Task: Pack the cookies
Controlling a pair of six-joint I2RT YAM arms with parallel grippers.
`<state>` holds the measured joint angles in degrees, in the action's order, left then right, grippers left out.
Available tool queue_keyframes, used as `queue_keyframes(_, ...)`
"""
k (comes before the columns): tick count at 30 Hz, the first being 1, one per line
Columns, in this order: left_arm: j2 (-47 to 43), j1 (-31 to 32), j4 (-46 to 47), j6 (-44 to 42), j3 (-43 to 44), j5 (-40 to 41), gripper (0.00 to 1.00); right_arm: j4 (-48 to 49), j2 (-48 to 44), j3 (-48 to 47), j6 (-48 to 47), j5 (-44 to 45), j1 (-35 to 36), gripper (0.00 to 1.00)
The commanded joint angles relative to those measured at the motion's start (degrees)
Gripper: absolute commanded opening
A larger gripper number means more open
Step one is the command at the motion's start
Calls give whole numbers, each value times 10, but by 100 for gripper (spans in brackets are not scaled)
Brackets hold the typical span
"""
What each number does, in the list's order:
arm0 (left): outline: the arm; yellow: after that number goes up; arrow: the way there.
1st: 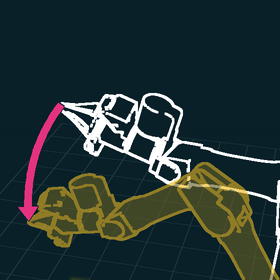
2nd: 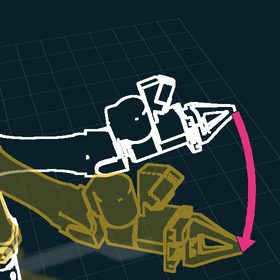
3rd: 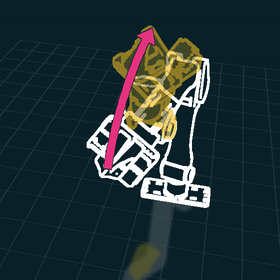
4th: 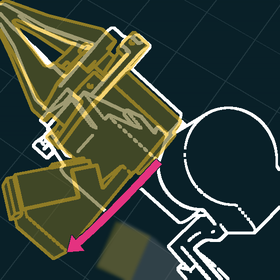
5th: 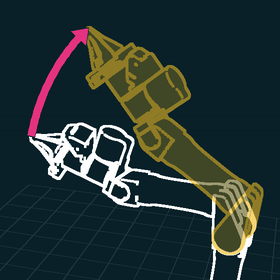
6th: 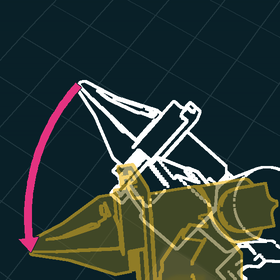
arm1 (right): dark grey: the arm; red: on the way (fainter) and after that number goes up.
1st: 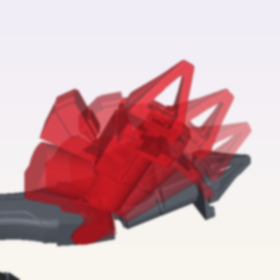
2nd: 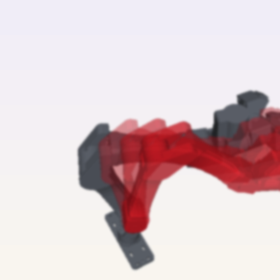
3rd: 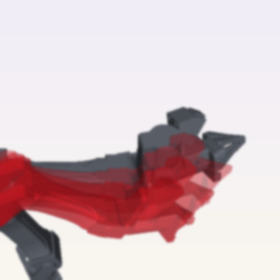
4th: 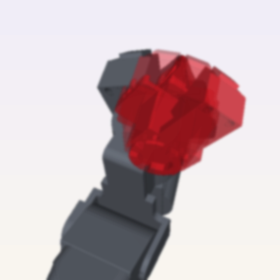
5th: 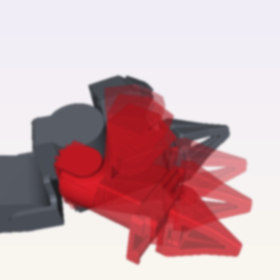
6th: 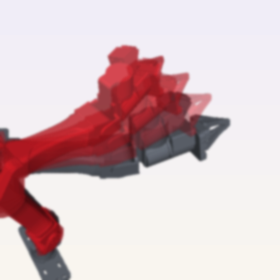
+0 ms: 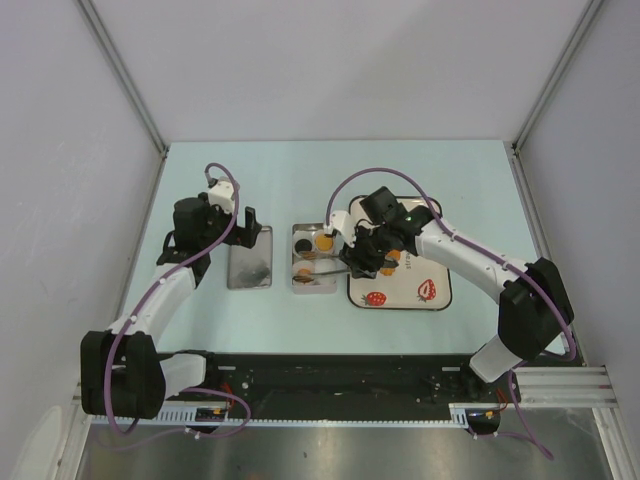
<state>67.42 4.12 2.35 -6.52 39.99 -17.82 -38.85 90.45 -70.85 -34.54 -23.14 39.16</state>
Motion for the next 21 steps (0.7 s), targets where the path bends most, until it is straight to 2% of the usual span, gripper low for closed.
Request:
queue_keyframes(1,-1,3,10,-9,23,-11,100,17,-22,-25,-1,8,1,54)
queue_keyframes(9,-2,3,9,-8,24,-11,100,13,-83,-25,8,0,-41,52)
queue_keyframes(13,-4,4,9,-9,24,-12,100,1,-107,-25,13,-21,-88,52)
queue_keyframes(21,-6,3,9,-8,23,-14,100,-28,-134,-13,-3,-32,-234,52)
